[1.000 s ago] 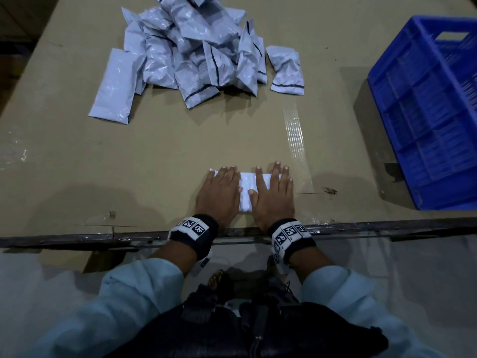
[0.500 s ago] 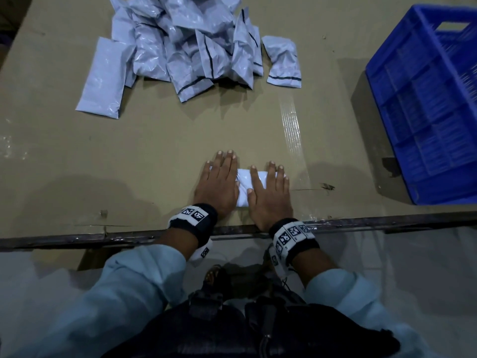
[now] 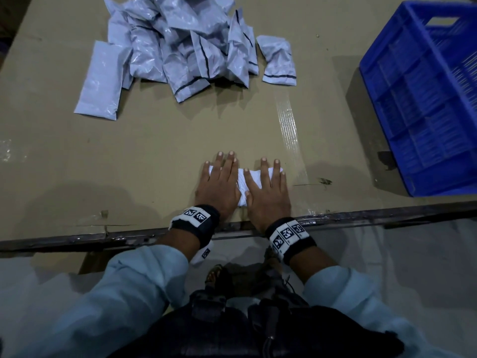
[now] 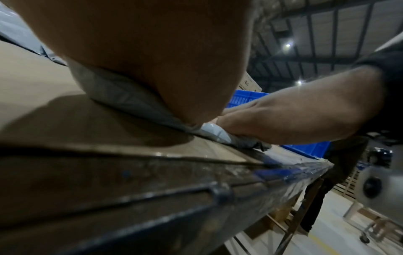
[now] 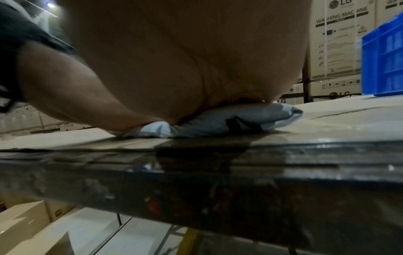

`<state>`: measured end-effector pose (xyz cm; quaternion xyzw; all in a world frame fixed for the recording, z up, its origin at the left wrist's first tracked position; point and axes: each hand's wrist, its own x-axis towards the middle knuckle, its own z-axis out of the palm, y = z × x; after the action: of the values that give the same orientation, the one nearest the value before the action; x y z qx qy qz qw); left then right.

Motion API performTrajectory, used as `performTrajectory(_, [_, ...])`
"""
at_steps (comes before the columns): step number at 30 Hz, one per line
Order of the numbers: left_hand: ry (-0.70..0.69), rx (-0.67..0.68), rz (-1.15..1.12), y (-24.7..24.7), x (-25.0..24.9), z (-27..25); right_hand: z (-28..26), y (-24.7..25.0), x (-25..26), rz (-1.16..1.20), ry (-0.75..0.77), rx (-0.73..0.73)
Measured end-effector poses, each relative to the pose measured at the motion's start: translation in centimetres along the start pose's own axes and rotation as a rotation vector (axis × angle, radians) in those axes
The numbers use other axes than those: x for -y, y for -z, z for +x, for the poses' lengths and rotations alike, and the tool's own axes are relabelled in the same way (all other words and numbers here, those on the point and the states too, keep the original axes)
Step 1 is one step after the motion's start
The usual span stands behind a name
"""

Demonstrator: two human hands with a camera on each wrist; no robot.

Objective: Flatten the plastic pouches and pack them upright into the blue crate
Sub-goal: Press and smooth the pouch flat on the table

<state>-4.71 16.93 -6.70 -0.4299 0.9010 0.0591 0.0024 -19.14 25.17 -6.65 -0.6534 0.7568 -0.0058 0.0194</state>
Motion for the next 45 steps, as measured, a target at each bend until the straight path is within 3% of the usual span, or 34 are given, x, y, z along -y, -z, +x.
performTrajectory(5, [-0.009,0.011,0.060,-0.5,-0.1,-0.4,0.3,-0.2,-0.8,0.100,0.008,0.038])
performTrajectory(11, [-0.139,0.005,0.043,-0.5,1.1,-1.7,0.9,0.2,-0.7,0.230,-0.055,0.077])
performTrajectory(17, [-0.045,0.007,0.042,-0.2,0.1,-1.3,1.3,0.1,-1.9,0.444,-0.159,0.138])
performTrajectory(21, [-0.057,0.034,0.035,-0.2,0.4,-1.4,0.9,-0.5,-1.1,0.224,-0.156,0.043])
performTrajectory(27, [-0.090,0.037,0.050,-0.2,0.0,-2.6,1.8,-0.1,-1.2,0.100,-0.120,0.128])
performTrajectory(35, [-0.076,0.019,-0.029,0.6,0.0,-1.9,0.5,-0.2,-1.1,0.108,-0.105,0.094])
performTrajectory(45, [-0.165,0.006,0.066,-0.2,0.9,-2.9,0.8,0.2,-0.8,0.142,-0.152,0.122])
